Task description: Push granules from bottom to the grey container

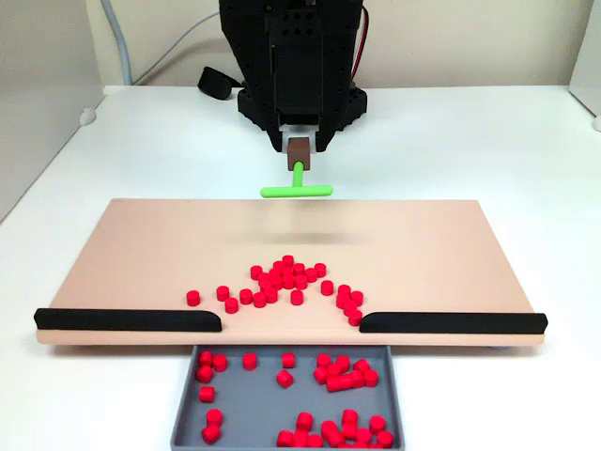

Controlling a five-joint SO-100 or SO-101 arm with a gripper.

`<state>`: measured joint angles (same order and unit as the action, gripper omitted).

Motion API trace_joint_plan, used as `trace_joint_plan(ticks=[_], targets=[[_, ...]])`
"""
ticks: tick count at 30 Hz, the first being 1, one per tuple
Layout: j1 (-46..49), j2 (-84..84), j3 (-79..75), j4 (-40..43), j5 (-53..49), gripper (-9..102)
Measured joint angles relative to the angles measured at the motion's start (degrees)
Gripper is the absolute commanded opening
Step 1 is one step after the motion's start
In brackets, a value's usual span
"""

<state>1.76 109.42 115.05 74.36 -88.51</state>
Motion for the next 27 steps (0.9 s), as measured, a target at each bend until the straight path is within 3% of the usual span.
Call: trace_joint_plan(ticks=[27], targets=[[0.0,0.0,0.0,0.0,-1.9,0]])
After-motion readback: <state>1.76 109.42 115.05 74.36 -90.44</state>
